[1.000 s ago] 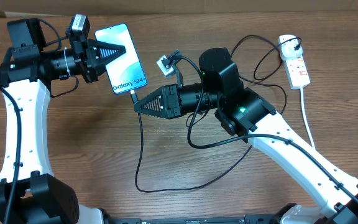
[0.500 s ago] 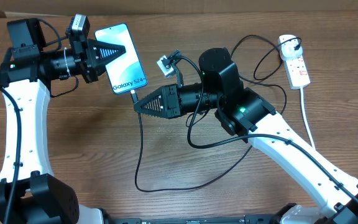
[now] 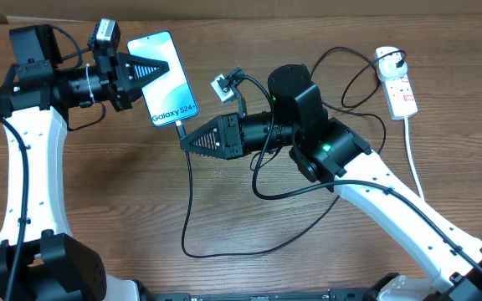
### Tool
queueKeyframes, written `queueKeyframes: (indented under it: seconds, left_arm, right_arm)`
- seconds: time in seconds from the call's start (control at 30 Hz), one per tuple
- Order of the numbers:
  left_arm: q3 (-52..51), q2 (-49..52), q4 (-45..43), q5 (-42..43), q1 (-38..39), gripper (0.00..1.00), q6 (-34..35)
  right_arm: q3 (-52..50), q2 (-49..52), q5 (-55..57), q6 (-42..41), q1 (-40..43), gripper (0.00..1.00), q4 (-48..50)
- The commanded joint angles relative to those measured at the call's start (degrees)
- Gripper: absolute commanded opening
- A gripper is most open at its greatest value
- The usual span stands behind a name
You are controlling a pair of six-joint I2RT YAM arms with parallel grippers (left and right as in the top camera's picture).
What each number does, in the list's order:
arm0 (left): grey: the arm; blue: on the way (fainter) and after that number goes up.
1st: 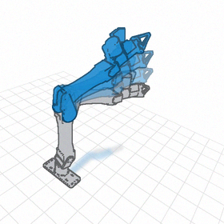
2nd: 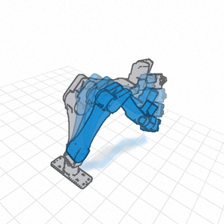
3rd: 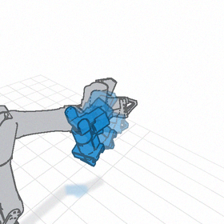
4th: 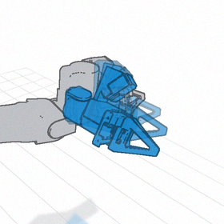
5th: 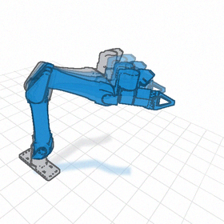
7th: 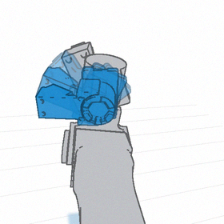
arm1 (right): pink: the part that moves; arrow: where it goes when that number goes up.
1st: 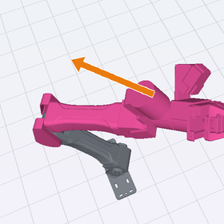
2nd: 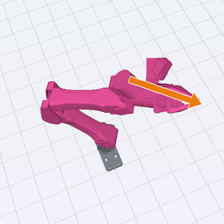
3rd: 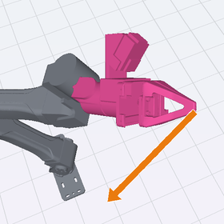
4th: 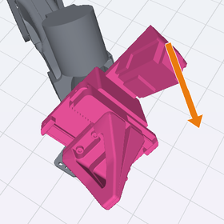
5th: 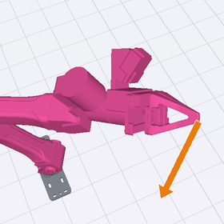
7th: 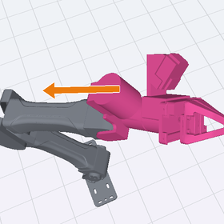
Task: Plug charger to phone and switch on socket
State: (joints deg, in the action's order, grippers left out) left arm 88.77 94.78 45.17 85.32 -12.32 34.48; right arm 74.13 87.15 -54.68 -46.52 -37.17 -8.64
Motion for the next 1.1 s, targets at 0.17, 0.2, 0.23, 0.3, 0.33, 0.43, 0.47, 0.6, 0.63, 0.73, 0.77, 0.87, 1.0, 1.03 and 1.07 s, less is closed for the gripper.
queueKeyframes:
  seconds: [0.17,0.2,0.23,0.3,0.33,0.43,0.47,0.6,0.63,0.73,0.77,0.87,1.0,1.03,1.07]
  left_arm:
    - [0.46,-0.39,0.04,3.28,0.35,0.04,-1.46]
    - [0.46,-0.39,0.07,3.41,0.35,0.04,-1.31]
    - [0.46,-0.39,0.04,3.58,0.35,0.04,-0.98]
    - [0.46,-0.39,0.04,4.09,0.33,0.04,-0.98]
    - [0.46,-0.39,0.04,4.15,0.33,0.04,-1.01]
    - [0.46,-0.39,0.04,4.13,0.33,0.04,-0.81]
    - [0.46,-0.39,0.04,4.13,0.33,0.04,-0.59]
    - [0.46,-0.39,0.04,4.13,0.33,0.04,-0.63]
    - [0.46,-0.39,0.02,4.13,0.33,0.04,-0.63]
    - [0.46,-0.39,0.02,4.13,0.35,0.04,-0.63]
    - [0.46,-0.39,0.02,4.13,0.33,0.04,-0.66]
    - [0.46,-0.39,0.02,4.11,0.35,0.04,-0.72]
    - [0.46,-0.39,0.04,4.11,0.35,0.04,-1.33]
    - [0.46,-0.39,0.02,4.11,0.35,0.04,-1.31]
    - [0.46,-0.39,0.02,4.09,0.35,0.04,-1.31]
  right_arm:
    - [0.87,-1.20,0.59,0.07,0.26,0.04,0.42]
    - [0.87,-1.20,0.59,0.07,0.26,0.04,0.39]
    - [0.87,-1.20,0.59,0.07,0.26,0.04,0.37]
    - [0.87,-1.20,0.59,0.07,0.26,0.04,0.20]
    - [0.87,-1.20,0.59,0.09,0.26,0.04,0.15]
    - [0.87,-1.20,0.59,0.07,0.26,0.04,-0.09]
    - [0.87,-1.20,0.61,0.07,0.26,0.04,-0.28]
    - [0.87,-1.20,0.63,0.07,0.26,0.04,-0.66]
    - [0.87,-1.20,0.61,0.07,0.26,0.04,-0.63]
    - [0.87,-1.20,0.61,0.07,0.26,0.04,-0.48]
    - [0.87,-1.20,0.61,0.07,0.26,0.04,-0.44]
    - [0.87,-1.20,0.59,0.04,0.26,0.04,0.02]
    - [0.87,-1.20,0.57,0.04,0.26,0.04,0.26]
    - [0.87,-1.20,0.57,0.04,0.26,0.04,0.26]
    - [0.87,-1.20,0.55,0.04,0.26,0.04,0.24]
